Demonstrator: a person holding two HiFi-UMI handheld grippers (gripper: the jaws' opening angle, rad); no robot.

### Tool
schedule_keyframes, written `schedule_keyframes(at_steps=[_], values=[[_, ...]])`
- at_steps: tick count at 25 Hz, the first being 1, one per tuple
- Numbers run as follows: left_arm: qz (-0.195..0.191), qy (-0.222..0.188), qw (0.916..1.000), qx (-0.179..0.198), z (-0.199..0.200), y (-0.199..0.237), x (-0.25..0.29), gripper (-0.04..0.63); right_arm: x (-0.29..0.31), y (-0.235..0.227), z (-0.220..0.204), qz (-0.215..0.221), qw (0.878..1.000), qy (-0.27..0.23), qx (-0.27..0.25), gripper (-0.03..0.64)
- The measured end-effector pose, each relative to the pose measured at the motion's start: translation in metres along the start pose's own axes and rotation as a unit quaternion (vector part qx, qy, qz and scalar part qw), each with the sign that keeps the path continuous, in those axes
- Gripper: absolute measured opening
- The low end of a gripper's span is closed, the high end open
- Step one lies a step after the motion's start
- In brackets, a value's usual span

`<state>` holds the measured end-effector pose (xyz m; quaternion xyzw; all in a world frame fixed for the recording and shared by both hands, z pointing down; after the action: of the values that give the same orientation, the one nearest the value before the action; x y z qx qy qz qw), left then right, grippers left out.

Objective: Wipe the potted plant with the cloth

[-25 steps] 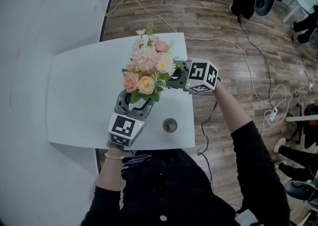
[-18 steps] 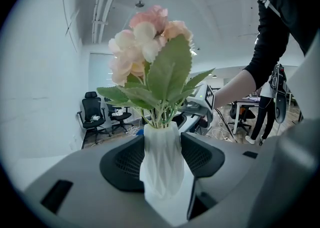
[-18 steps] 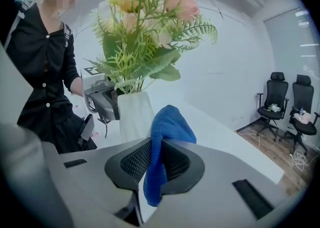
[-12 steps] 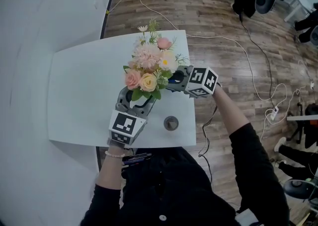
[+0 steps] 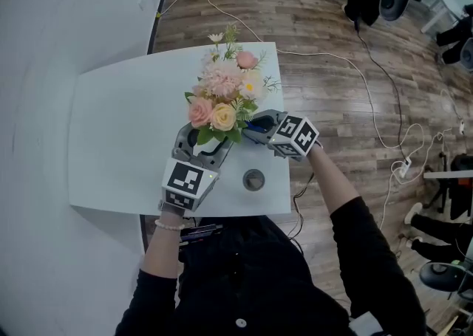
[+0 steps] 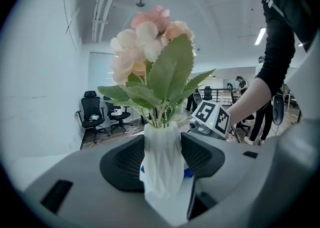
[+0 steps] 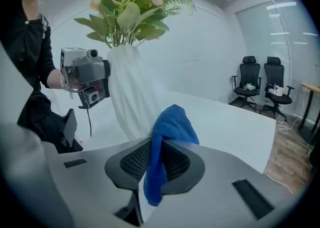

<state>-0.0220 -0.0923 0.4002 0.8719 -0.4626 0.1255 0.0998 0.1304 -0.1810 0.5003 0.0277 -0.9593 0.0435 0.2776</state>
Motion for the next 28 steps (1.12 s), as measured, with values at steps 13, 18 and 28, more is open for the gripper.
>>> schedule_keyframes(at_steps=[13, 18, 28], values=[[-0.012, -0.002, 0.9999, -0.006, 0.000, 0.005, -0.001, 0.241, 0.006, 0.039, -0.020, -0.124, 0.972, -0.057, 0.192, 0.074], [-0.018, -0.001, 0.9998, -0.006, 0.003, 0.008, -0.003, 0.241, 0.001, 0.056, -0.013, -0.150, 0.959, -0.080, 0.227, 0.074], [-0.029, 0.000, 0.9995, -0.008, 0.002, 0.009, -0.004, 0.241, -0.015, 0.082, 0.015, -0.209, 0.948, -0.118, 0.211, 0.074]])
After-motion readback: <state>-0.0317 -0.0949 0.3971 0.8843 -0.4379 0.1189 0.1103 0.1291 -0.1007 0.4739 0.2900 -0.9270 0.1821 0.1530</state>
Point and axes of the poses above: the fingertips, and each gripper's own axes: x forward along the fingers, y to its left, z out of its top, the point moved 9 cm from there along -x, backward along the fingers, and after that the axes turned 9 degrees about -x, right-handed, at the moved point
